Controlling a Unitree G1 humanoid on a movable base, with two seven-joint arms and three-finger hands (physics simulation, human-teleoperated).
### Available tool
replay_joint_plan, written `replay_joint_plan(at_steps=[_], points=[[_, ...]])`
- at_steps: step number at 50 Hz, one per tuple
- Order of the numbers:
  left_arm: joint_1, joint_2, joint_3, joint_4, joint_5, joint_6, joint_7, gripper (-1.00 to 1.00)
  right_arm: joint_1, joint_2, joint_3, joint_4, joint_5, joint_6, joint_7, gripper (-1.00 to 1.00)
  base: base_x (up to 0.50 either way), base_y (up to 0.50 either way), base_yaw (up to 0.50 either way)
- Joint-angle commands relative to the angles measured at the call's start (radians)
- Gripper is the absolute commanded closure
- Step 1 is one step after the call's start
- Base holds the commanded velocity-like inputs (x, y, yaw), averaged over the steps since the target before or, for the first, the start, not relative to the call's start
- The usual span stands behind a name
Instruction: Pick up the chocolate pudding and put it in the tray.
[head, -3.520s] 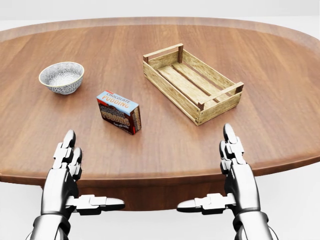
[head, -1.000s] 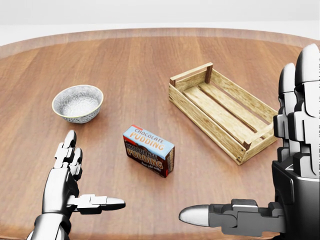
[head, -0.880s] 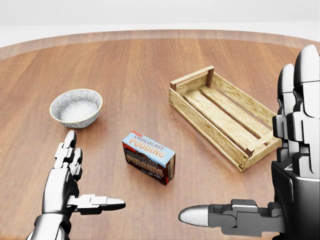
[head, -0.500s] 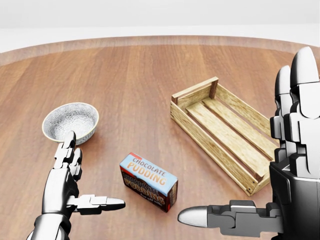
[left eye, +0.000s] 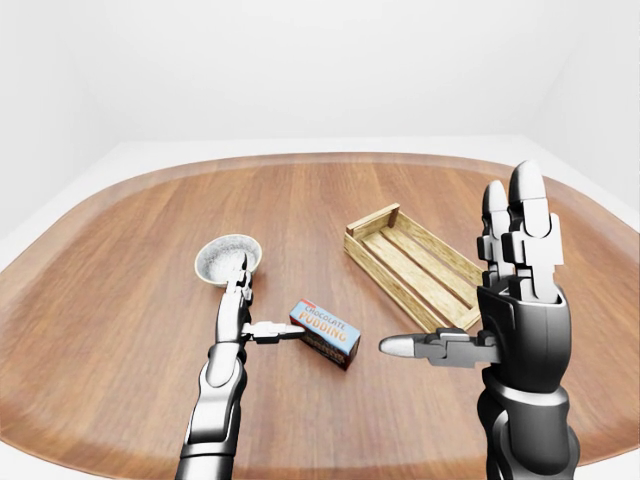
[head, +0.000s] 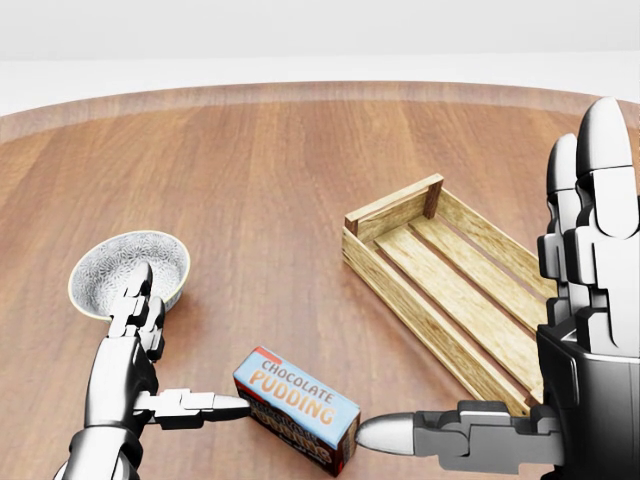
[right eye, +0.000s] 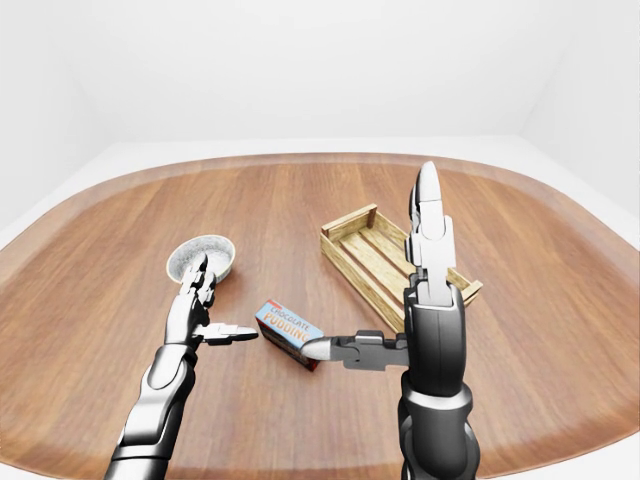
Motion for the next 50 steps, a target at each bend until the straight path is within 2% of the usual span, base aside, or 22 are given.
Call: replay_joint_plan(at_steps=[1,12,14,16,21,24,31,32,36,43,50], points=[[-0.001,0.0,0.0,0.002,0.0,0.0,0.001,-1.0,-0.003,0.001,-0.002,0.004,0.002,0.0,0.001,-1.0,0.32,0.0,0.0],[-0.003,0.0,0.002,-0.004,-0.01,0.005,-0.005,-1.0,-0.021,0.002,-0.004,0.023,0.018,0.0,0.011,-1.0,0.03,0.0,0.0],[-0.007,0.004,-0.003,0.002,0.017,0.02,0.012,-1.0,-0.02,0.001,-0.002,0.024,0.016,0.0,0.01,-1.0,0.0,0.0,0.0],[-0.007,0.001,-0.003,0.004,0.02,0.013,0.016,-1.0,-0.021,0.002,-0.002,0.025,0.017,0.0,0.01,-1.0,0.0,0.0,0.0],[-0.011,0.002,0.007,0.021,0.013,0.006,0.025,-1.0,0.143,-0.011,-0.05,-0.071,0.012,0.0,0.042,-1.0,0.0,0.0,0.0],[-0.012,0.0,0.002,0.03,0.019,-0.008,0.031,-1.0,0.266,-0.006,-0.053,-0.098,0.059,0.0,0.061,-1.0,0.0,0.0,0.0],[-0.023,0.002,0.004,0.035,0.014,0.0,0.032,-1.0,0.355,0.002,-0.03,-0.089,0.041,0.0,0.067,-1.0,0.0,0.0,0.0],[-0.024,0.002,0.004,0.041,0.016,-0.006,0.032,-1.0,0.361,0.0,-0.024,-0.083,0.039,0.0,0.062,-1.0,0.0,0.0,0.0],[-0.022,0.003,0.005,0.031,0.012,0.001,0.031,-1.0,0.373,-0.024,0.042,-0.014,0.0,0.0,0.016,-1.0,0.0,0.0,0.0],[-0.024,0.003,0.005,0.029,0.01,0.005,0.031,-1.0,0.352,-0.125,0.212,0.211,-0.139,0.0,-0.169,-1.0,0.0,0.0,0.0],[-0.026,0.004,0.005,0.034,0.01,0.003,0.031,-1.0,0.307,-0.183,0.301,0.328,-0.2,0.0,-0.287,-1.0,0.0,0.0,0.0]])
